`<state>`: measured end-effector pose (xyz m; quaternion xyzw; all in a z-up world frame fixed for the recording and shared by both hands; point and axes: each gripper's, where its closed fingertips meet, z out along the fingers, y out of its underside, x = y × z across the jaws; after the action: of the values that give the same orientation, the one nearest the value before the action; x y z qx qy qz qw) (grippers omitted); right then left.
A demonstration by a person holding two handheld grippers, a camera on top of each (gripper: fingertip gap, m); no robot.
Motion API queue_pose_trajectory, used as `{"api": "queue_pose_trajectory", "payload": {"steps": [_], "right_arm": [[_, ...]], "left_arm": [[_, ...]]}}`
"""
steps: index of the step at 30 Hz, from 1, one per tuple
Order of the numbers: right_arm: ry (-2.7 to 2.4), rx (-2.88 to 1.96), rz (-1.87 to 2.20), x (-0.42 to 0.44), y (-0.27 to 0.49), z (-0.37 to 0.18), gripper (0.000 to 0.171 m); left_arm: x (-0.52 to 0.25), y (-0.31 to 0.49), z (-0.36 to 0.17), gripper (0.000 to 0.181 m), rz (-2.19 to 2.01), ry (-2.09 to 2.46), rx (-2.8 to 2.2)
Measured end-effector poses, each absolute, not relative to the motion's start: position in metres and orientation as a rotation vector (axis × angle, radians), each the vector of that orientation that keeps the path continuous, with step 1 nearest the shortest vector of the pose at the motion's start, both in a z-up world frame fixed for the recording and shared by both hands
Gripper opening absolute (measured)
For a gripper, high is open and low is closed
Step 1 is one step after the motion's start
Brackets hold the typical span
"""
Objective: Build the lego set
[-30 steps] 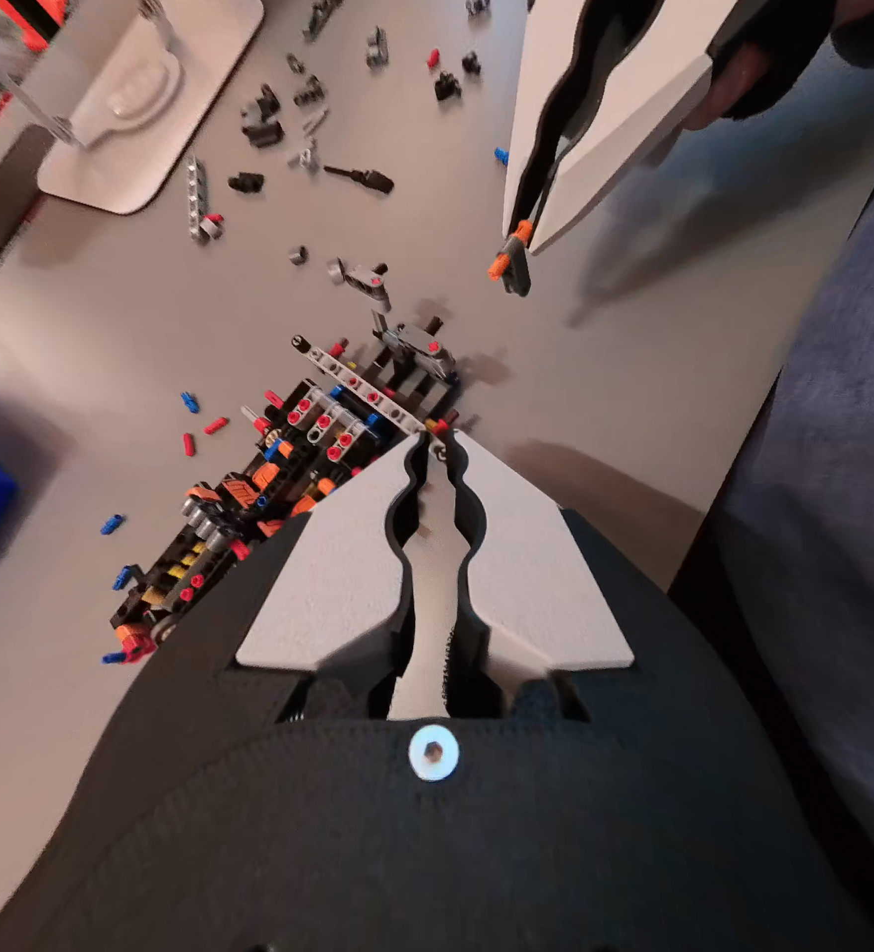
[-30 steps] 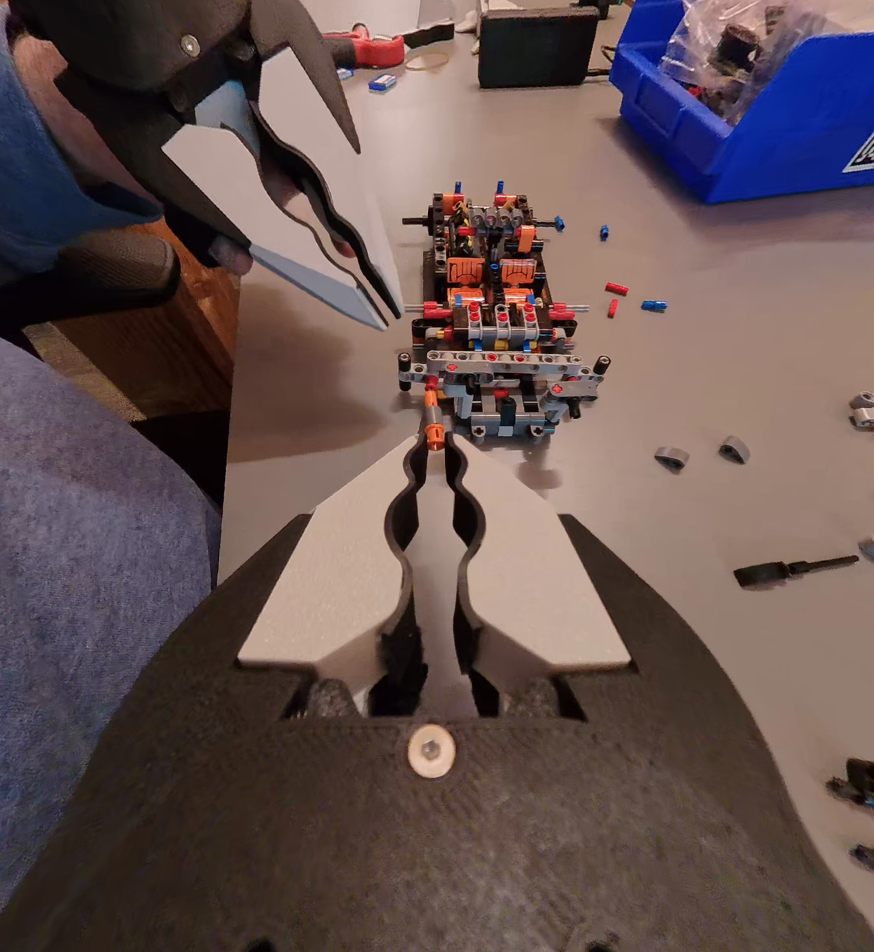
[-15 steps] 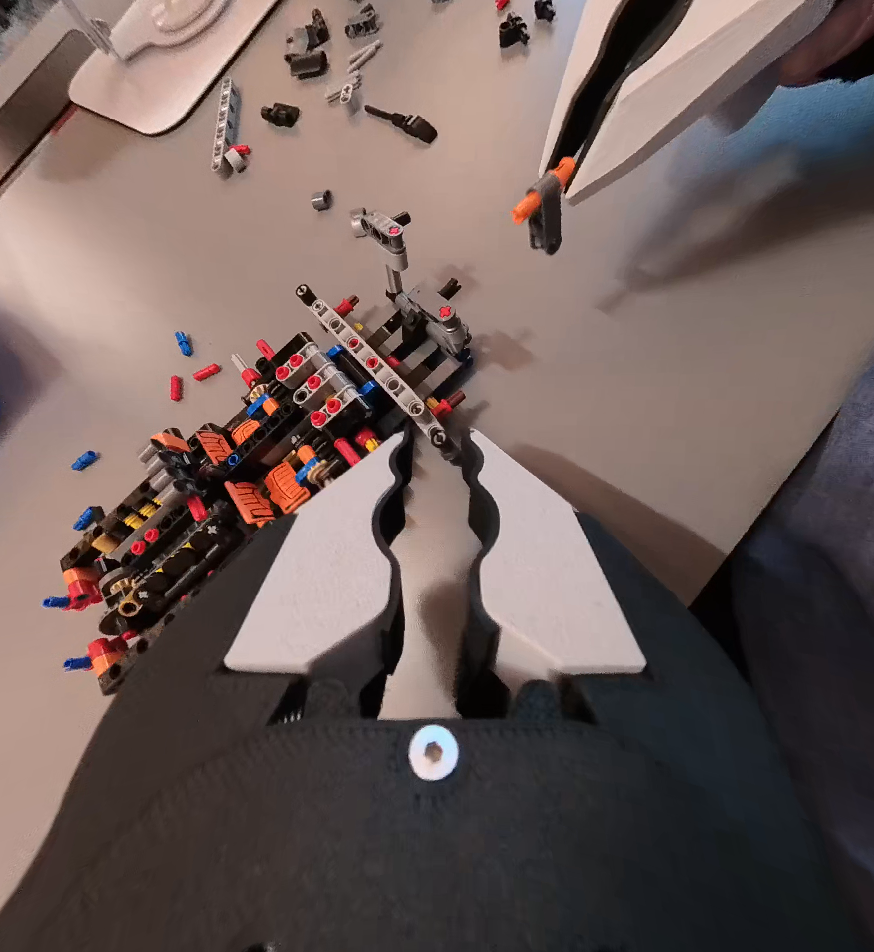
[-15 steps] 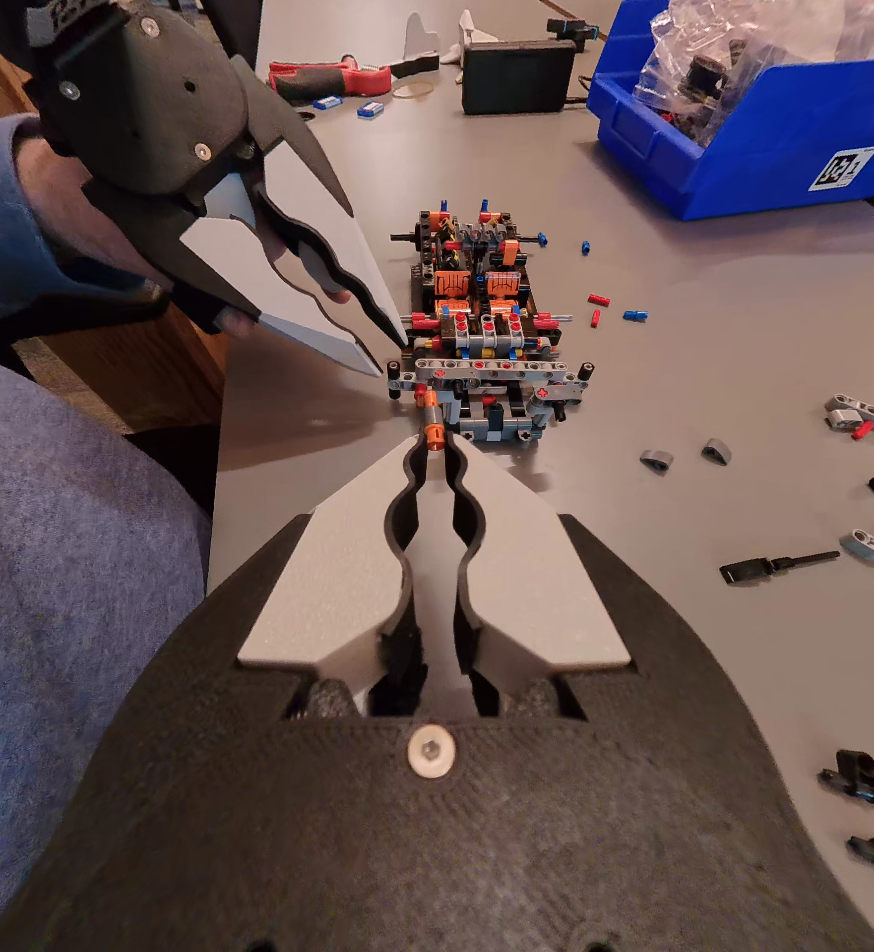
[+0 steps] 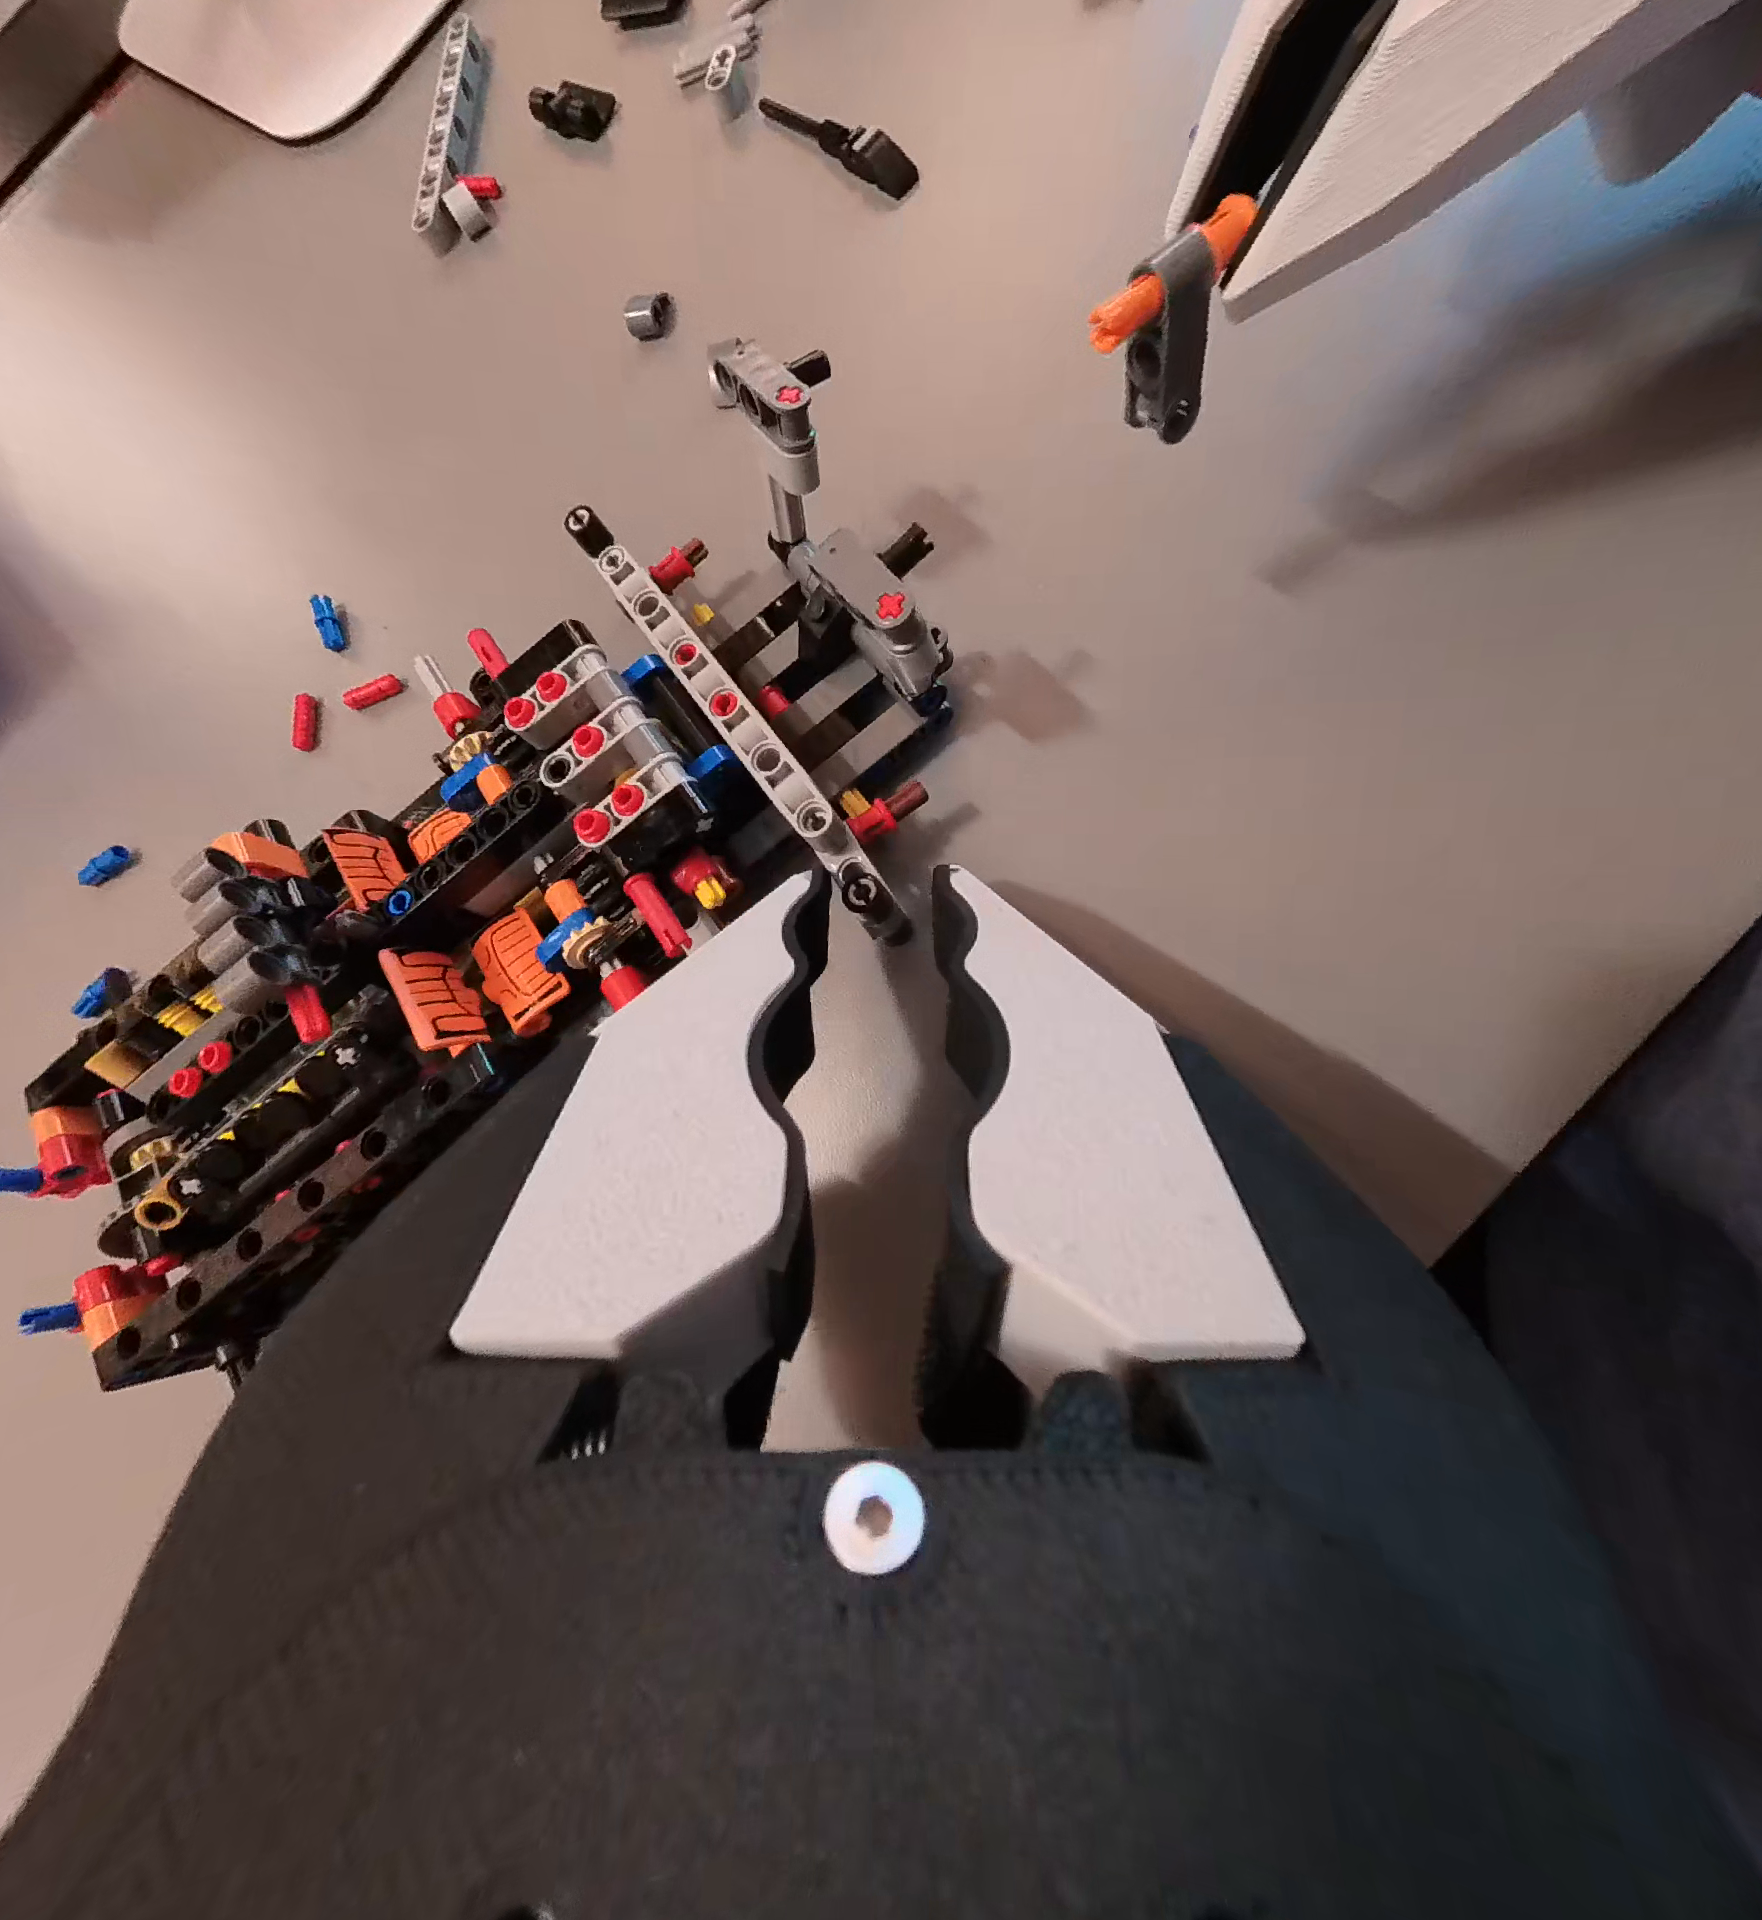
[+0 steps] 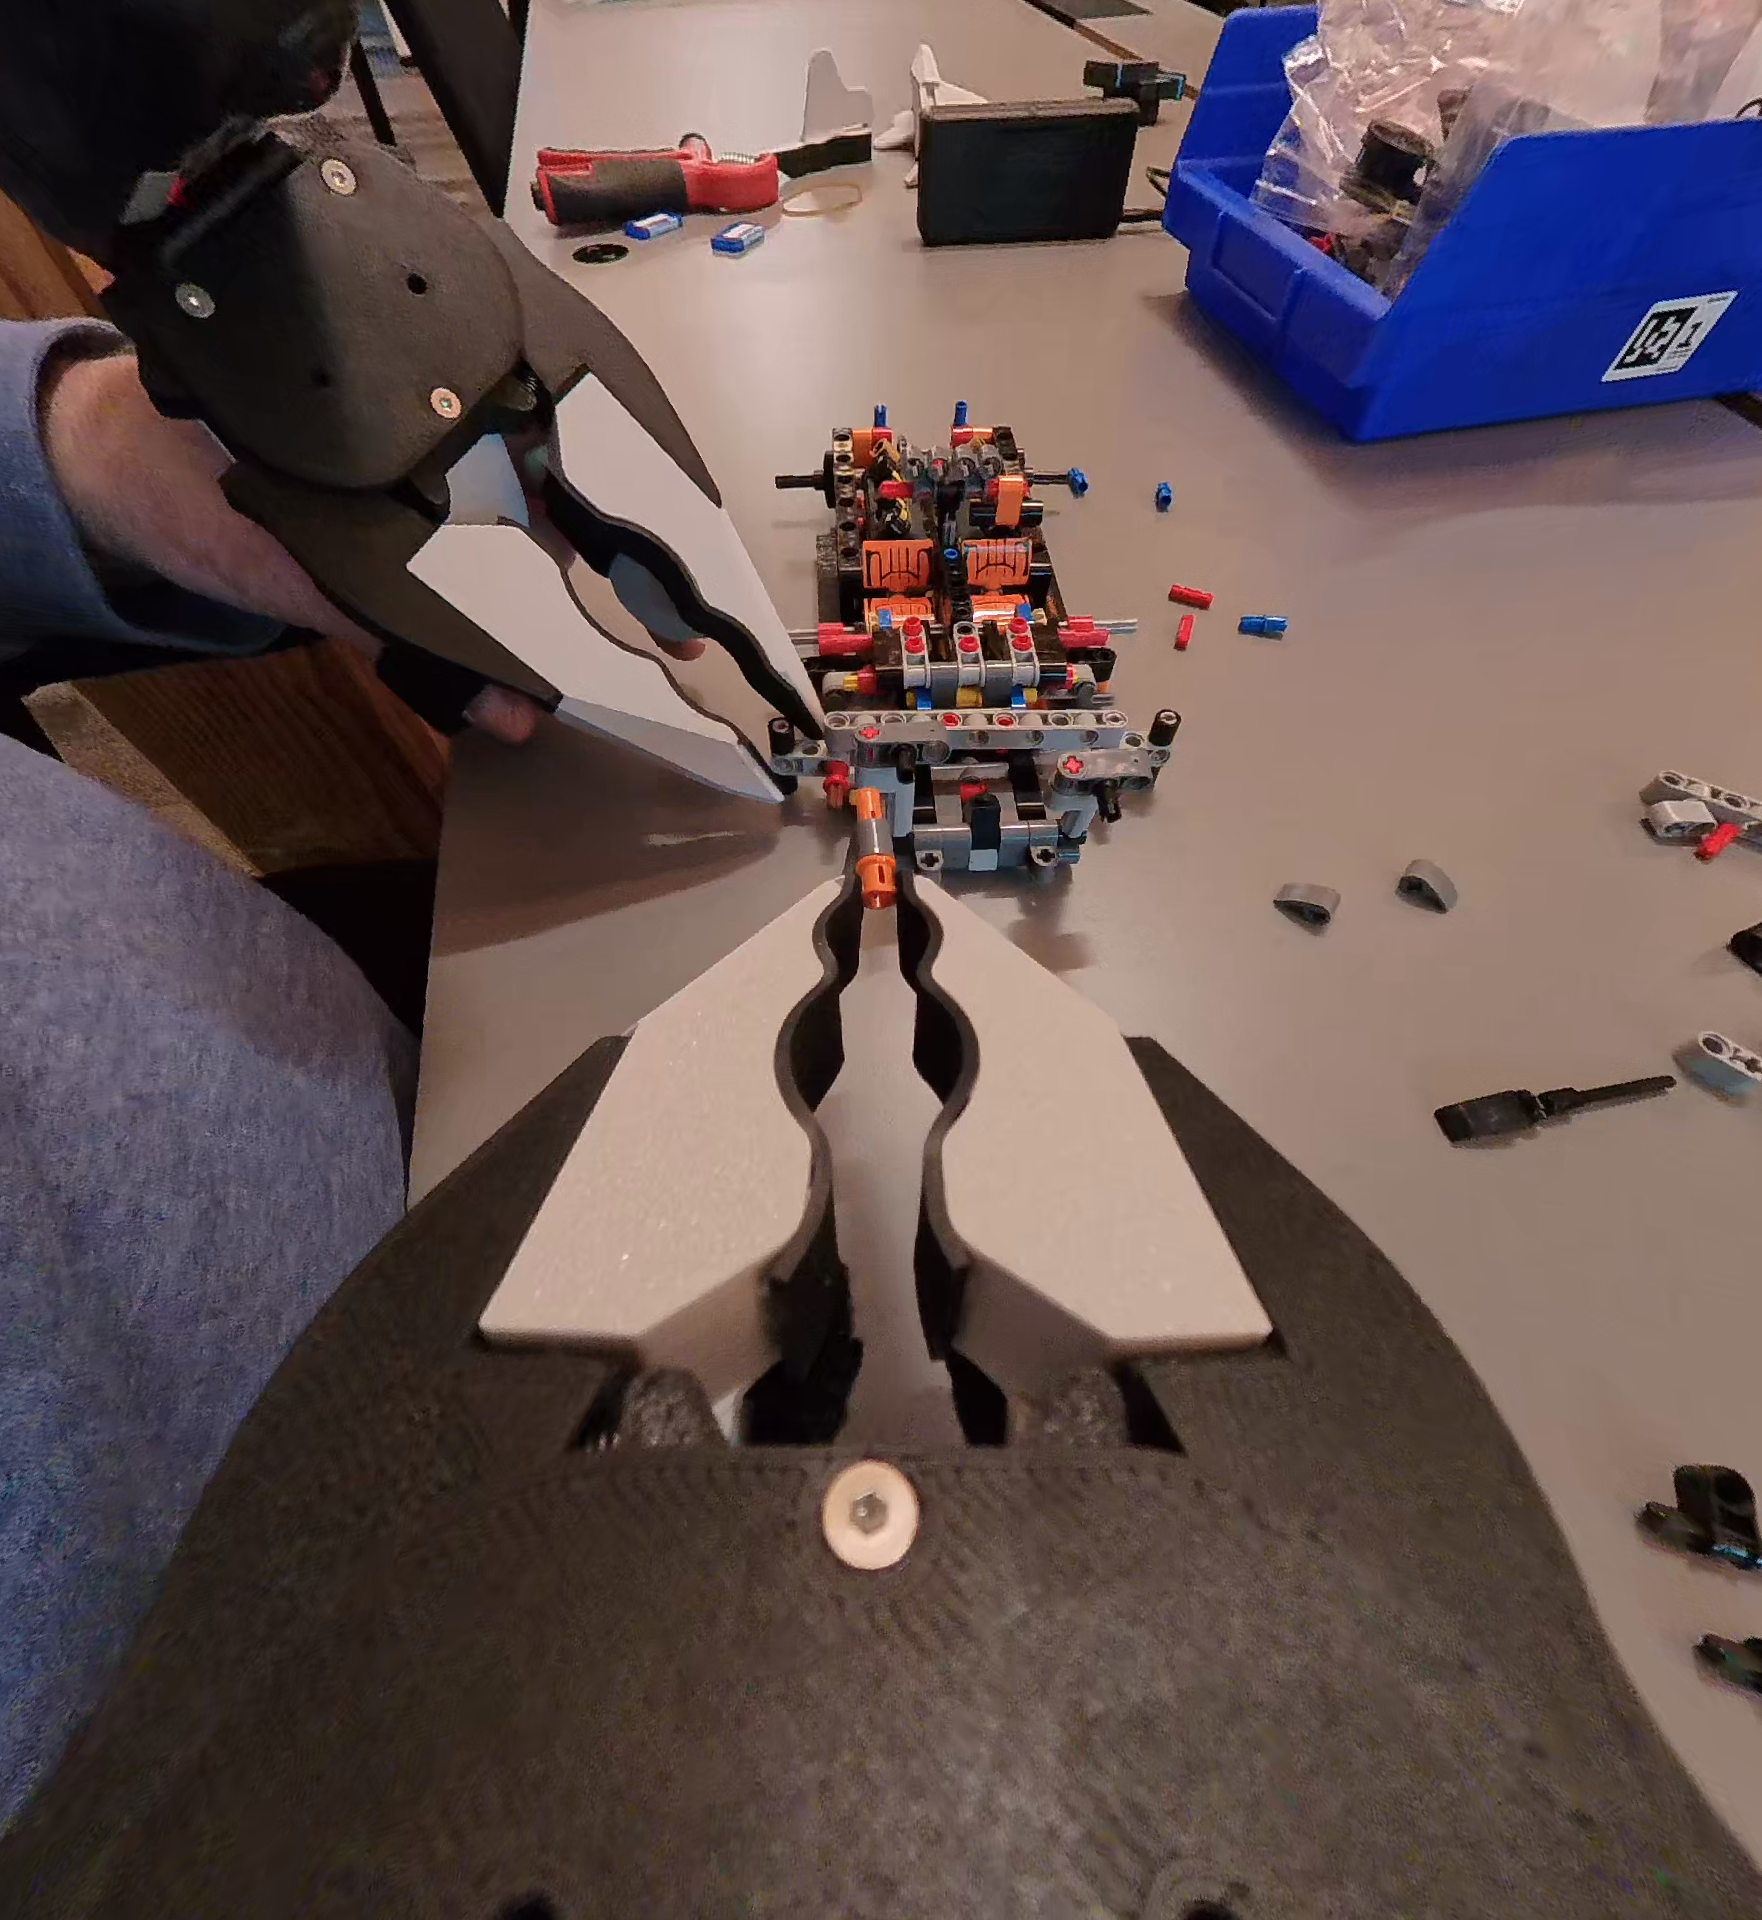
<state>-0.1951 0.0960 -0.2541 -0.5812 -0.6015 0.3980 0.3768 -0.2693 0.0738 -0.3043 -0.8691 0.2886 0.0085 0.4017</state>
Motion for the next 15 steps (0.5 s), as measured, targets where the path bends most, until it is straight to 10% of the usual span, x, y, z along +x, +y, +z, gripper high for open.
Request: {"api": "queue_pose_trajectory", "payload": {"steps": [15], "right_arm": [[-1.549,-1.487,1.011,-0.1936,0.0957,-0.2597,0.004]], "left_arm": [[-0.2697,0.0783,-0.3084,0.017,0.033,0.687,-2.211]]}}
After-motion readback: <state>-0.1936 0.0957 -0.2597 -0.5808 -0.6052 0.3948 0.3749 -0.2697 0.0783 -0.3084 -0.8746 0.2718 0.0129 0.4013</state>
